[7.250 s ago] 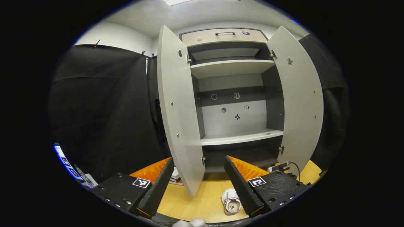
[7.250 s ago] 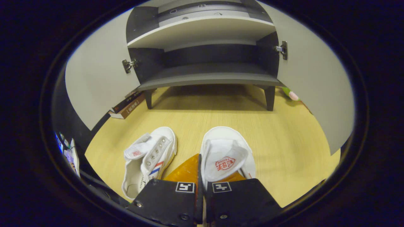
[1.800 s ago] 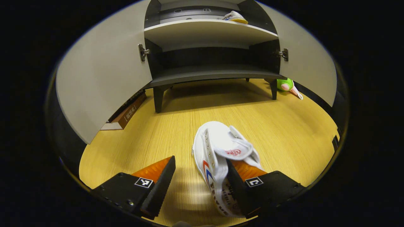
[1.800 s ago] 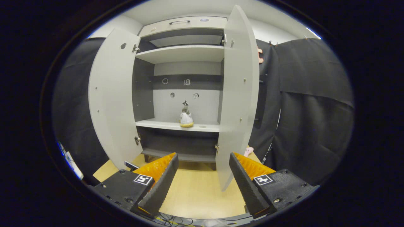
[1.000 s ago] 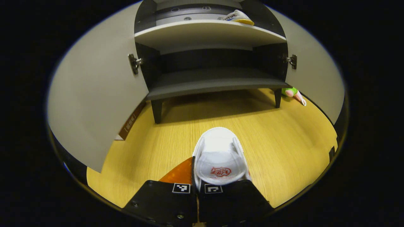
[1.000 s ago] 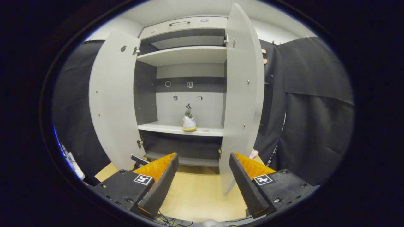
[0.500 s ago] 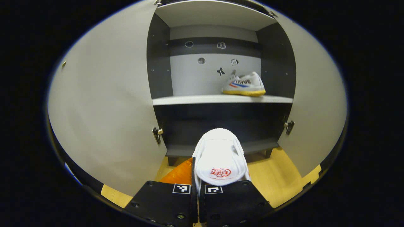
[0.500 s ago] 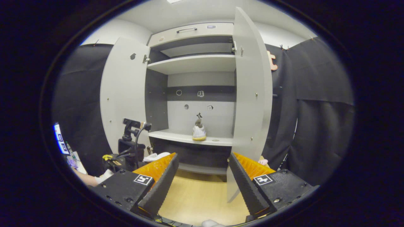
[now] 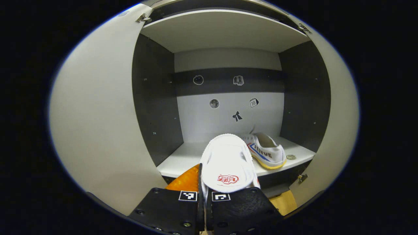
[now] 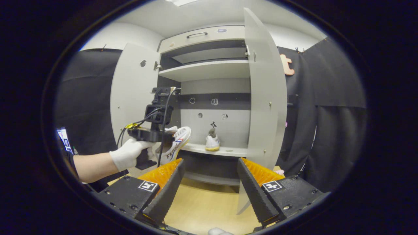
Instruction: Grab one shoe with the right hand and put it into the shoe cabinet, grab the other shoe with the left hand and put it into the shoe cabinet; then close the right door with the right hand and the left door with the left hand.
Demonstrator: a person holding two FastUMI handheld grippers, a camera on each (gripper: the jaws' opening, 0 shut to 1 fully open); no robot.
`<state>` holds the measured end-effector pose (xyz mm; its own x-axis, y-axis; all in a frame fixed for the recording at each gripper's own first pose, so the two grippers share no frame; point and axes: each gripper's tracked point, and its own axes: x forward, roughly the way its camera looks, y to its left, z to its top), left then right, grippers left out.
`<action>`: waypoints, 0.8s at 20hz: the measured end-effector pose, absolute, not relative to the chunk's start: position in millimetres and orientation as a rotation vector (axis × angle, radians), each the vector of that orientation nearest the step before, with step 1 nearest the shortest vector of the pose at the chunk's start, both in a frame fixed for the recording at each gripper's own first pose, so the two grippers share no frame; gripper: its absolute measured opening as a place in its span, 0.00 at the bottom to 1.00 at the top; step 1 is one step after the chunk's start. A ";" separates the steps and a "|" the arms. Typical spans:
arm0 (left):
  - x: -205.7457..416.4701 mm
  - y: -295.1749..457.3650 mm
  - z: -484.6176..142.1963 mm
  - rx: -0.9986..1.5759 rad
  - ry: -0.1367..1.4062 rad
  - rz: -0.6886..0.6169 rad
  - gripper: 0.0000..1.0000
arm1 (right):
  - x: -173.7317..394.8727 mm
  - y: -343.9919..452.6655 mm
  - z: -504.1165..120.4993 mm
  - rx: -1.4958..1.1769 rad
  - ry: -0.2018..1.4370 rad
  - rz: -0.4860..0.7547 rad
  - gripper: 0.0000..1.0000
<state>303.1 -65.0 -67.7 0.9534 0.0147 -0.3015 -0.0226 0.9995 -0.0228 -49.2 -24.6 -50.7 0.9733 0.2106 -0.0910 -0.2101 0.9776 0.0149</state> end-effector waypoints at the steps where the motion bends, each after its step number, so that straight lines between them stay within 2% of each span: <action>1: 307.9 -64.6 -61.2 -0.022 0.293 0.020 0.12 | -47.8 -25.8 -52.2 0.004 0.094 0.215 1.00; 11: 375.5 -51.8 -68.9 0.024 0.329 0.087 0.12 | -36.2 -49.8 -54.3 -0.022 0.110 0.187 1.00; 12: 376.8 -51.1 -73.1 0.031 0.340 0.090 0.02 | -35.3 -51.7 -54.5 -0.027 0.113 0.183 1.00; 13: 378.7 -52.9 -77.4 0.031 0.359 0.085 0.12 | -34.3 -52.5 -55.8 -0.029 0.117 0.180 1.00; 14: 379.8 -56.6 -82.0 0.028 0.376 0.070 0.02 | -33.9 -53.2 -55.9 -0.029 0.117 0.180 1.00; 15: 382.0 -60.2 -87.1 0.019 0.387 0.051 0.15 | -32.8 -54.4 -56.8 -0.030 0.119 0.176 1.00; 16: 382.7 -62.8 -87.4 0.012 0.387 0.040 0.18 | -31.8 -54.0 -57.1 -0.029 0.121 0.177 1.00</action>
